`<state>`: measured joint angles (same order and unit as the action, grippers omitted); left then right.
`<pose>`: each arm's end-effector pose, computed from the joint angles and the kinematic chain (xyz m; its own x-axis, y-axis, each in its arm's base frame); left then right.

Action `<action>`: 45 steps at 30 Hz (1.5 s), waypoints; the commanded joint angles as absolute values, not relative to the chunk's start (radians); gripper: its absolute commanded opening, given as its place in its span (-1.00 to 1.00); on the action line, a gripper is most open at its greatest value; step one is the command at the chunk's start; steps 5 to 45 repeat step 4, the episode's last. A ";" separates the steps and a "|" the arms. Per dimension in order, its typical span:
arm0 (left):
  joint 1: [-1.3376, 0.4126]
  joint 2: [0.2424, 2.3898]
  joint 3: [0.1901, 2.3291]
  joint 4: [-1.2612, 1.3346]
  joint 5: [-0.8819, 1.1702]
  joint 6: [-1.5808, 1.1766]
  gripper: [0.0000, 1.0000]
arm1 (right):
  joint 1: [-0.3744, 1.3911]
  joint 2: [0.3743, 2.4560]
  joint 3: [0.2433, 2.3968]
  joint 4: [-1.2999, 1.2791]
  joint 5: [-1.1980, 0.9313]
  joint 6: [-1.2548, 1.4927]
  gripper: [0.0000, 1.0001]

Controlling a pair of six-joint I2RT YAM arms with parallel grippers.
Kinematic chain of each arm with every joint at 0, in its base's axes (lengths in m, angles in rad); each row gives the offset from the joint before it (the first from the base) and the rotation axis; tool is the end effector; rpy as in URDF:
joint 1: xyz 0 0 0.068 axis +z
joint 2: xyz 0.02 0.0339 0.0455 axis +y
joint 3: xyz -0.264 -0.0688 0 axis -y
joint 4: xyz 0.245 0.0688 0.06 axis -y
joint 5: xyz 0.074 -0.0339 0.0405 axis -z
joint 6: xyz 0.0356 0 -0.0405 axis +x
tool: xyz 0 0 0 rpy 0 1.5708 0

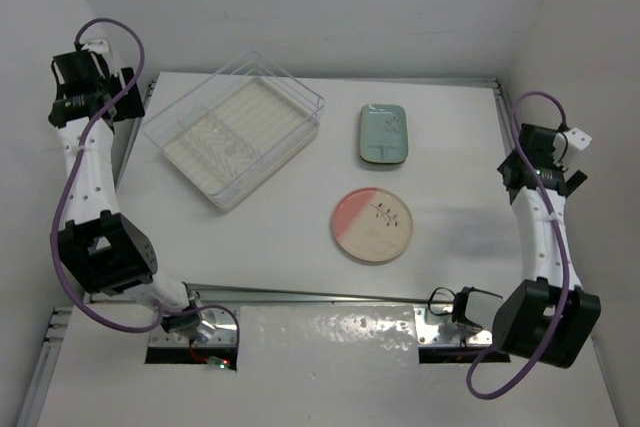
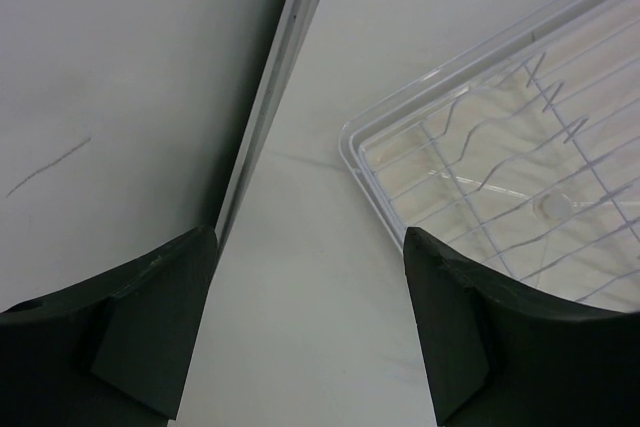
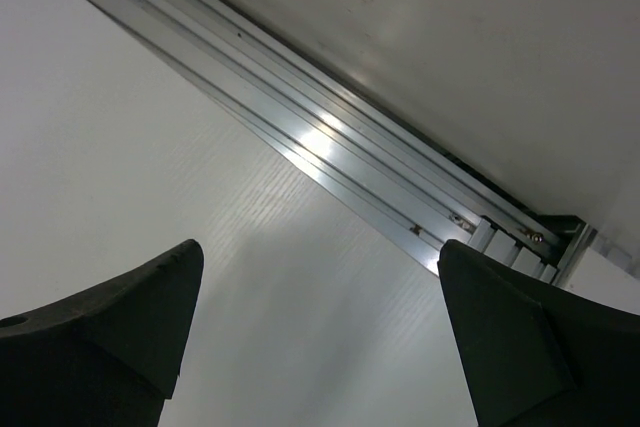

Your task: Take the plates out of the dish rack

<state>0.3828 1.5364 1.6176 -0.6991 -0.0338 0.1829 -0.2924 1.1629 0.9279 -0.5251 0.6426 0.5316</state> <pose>0.3145 0.1280 0.3935 -0.6010 -0.0460 -0.7979 -0.2945 0.9409 0.1675 0.2254 -0.0901 0.2865 -0.2409 0.4963 -0.8340 0.8919 0.4522 0.0115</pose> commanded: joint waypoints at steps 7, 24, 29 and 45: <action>0.385 1.508 1.629 -0.689 -0.005 0.184 0.47 | -0.290 1.126 0.908 -0.477 0.641 0.548 0.98; 0.385 1.508 1.629 -0.689 -0.005 0.184 0.47 | -0.290 1.126 0.908 -0.477 0.641 0.548 0.98; 0.385 1.508 1.629 -0.689 -0.005 0.184 0.47 | -0.290 1.126 0.908 -0.477 0.641 0.548 0.98; 0.385 1.508 1.629 -0.689 -0.005 0.184 0.47 | -0.290 1.126 0.908 -0.477 0.641 0.548 0.98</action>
